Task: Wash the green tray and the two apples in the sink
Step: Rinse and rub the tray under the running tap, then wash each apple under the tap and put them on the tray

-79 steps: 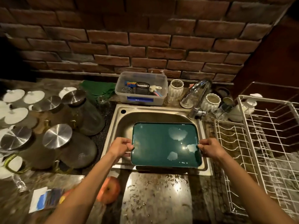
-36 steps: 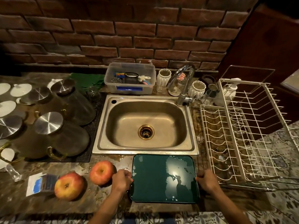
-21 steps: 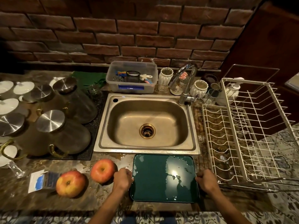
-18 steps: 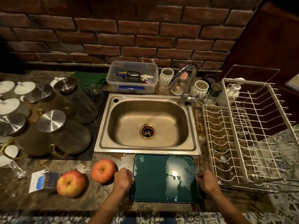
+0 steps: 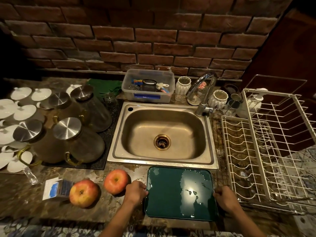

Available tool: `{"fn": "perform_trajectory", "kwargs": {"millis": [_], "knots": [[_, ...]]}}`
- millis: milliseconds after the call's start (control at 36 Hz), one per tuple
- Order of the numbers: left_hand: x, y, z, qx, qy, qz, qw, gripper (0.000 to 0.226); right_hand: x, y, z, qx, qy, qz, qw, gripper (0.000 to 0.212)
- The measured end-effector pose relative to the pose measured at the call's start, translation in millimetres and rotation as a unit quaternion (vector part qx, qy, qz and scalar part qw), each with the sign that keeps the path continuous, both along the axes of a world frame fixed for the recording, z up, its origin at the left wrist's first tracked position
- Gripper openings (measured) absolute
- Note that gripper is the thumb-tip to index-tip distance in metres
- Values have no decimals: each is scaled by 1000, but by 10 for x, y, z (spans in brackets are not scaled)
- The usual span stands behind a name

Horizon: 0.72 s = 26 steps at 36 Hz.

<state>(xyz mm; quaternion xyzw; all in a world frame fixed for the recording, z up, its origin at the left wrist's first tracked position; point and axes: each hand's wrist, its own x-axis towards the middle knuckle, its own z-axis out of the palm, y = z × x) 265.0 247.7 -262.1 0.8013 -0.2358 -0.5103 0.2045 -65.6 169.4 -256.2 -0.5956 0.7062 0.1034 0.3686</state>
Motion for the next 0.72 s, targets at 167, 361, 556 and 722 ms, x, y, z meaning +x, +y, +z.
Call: {"fn": "perform_trajectory", "kwargs": {"millis": [167, 361, 556, 722], "knots": [[118, -17, 124, -27, -2, -39, 999, 12, 16, -14, 51, 17, 8, 2, 1000, 25], [192, -113, 324, -59, 41, -30, 997, 20, 24, -85, 86, 54, 9, 10, 998, 18], [392, -192, 507, -94, 36, -16, 995, 21, 90, -200, 232, 23, 2, -16, 1000, 9], [595, -178, 659, -106, 21, -2, 994, 10, 146, -328, 303, -13, -3, 12, 1000, 12]]}}
